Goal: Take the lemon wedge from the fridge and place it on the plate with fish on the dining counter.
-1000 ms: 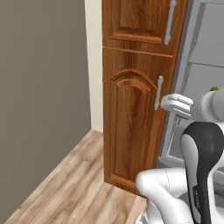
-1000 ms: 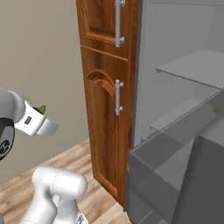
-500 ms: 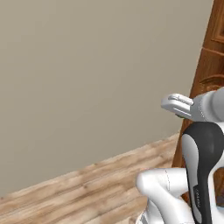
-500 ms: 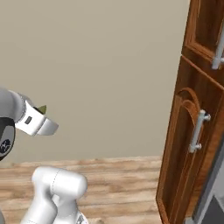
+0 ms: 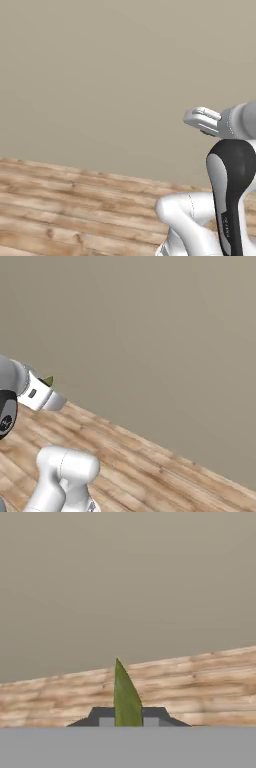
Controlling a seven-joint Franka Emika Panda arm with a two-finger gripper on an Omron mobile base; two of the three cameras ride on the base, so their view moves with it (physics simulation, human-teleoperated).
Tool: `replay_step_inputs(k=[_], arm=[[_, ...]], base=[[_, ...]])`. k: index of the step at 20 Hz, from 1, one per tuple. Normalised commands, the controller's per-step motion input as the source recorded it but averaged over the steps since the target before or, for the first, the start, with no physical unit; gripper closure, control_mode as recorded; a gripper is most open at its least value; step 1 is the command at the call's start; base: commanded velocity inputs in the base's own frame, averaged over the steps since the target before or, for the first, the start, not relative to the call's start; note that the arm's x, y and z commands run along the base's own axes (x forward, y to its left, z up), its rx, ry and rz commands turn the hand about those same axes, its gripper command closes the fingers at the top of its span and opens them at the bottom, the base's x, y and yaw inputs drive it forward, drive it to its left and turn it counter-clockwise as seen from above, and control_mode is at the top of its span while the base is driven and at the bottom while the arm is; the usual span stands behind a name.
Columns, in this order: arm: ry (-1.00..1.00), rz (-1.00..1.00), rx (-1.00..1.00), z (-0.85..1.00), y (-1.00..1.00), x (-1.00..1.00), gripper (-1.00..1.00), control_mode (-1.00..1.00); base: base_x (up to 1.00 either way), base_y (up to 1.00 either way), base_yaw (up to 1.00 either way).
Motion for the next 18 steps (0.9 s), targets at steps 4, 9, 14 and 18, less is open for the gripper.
replay_step_inputs(k=[4, 9, 14, 18], arm=[[0.0, 0.0, 0.0, 0.0, 0.0, 0.0, 1.0, 1.0], [0.0, 0.0, 0.0, 0.0, 0.0, 0.0, 1.0, 1.0], [0.0, 0.0, 0.0, 0.0, 0.0, 0.0, 1.0, 1.0], [0.0, 0.0, 0.0, 0.0, 0.0, 0.0, 1.0, 1.0]], base=[[0.0, 0.08, 1.0], [0.0, 0.08, 1.0], [0.0, 0.08, 1.0], [0.0, 0.06, 1.0]])
